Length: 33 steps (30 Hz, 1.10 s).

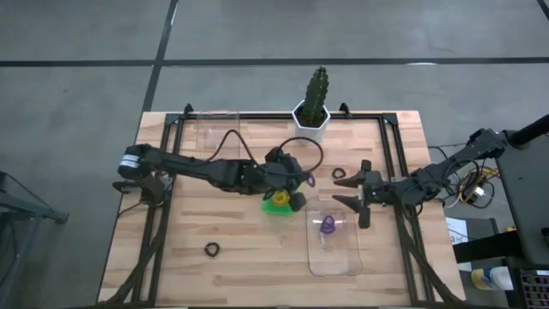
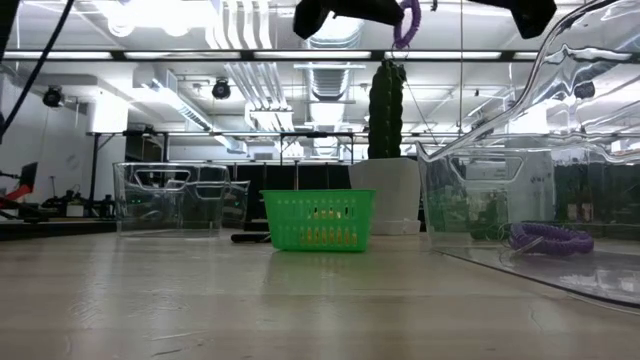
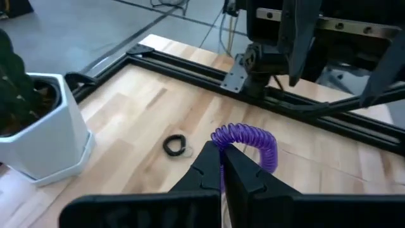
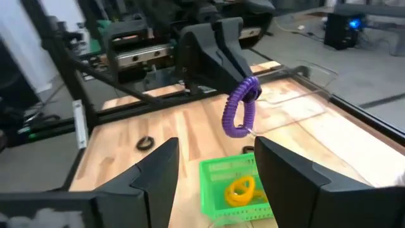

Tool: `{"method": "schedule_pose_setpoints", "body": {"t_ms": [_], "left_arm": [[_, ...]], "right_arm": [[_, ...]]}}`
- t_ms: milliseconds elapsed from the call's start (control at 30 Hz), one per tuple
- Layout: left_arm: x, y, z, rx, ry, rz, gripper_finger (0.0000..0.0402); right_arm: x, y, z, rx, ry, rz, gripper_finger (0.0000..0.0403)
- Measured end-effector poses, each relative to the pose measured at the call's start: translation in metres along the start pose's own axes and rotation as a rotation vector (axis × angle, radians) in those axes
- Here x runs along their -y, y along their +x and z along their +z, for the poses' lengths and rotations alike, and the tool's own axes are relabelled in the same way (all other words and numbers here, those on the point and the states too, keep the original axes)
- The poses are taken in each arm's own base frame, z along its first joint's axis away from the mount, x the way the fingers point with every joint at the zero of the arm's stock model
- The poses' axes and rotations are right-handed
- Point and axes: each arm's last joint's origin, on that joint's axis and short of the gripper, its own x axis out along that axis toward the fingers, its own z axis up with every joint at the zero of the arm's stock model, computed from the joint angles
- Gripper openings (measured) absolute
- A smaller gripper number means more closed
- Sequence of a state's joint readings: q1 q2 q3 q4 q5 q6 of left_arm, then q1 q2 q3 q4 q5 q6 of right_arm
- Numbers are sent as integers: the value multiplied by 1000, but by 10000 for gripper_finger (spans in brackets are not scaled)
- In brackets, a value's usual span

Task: Sort spring keychains
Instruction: Put the purple spring keychain into the right transparent bin

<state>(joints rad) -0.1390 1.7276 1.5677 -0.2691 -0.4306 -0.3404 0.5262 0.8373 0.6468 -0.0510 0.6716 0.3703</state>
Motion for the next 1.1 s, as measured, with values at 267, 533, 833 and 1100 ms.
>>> {"method": "schedule_pose_setpoints", "body": {"t_ms": [267, 533, 833, 1100], "left_arm": [[1, 7, 1, 14, 13, 68, 0], [1, 8, 0, 14, 11, 70, 0], [0, 8, 0, 23, 14, 106, 0], [0, 8, 0, 23, 12, 105, 0]], "right_arm": [[-5, 19, 1, -12, 22, -89, 212], [-3, 39, 2, -24, 25, -181, 212], [0, 53, 3, -33, 25, -234, 212], [10, 63, 2, -36, 39, -289, 212]]}}
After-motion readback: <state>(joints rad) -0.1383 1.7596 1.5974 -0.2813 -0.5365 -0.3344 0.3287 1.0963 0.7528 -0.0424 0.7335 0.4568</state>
